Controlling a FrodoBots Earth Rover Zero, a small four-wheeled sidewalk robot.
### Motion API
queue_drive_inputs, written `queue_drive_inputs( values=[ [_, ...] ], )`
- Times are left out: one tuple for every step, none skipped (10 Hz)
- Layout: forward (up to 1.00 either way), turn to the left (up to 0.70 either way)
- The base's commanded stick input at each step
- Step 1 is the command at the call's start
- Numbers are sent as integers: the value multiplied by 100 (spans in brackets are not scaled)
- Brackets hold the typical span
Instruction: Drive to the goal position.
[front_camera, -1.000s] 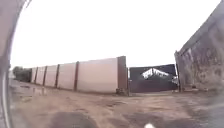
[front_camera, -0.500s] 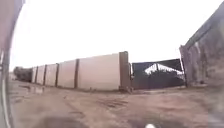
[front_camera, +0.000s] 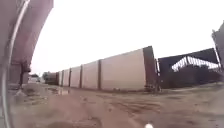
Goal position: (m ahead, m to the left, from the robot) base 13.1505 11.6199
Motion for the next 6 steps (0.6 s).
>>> queue_drive_inputs(
  values=[
    [100, 0],
    [100, 0],
    [100, 0],
    [100, 13],
    [100, 35],
    [100, 38]
  ],
)
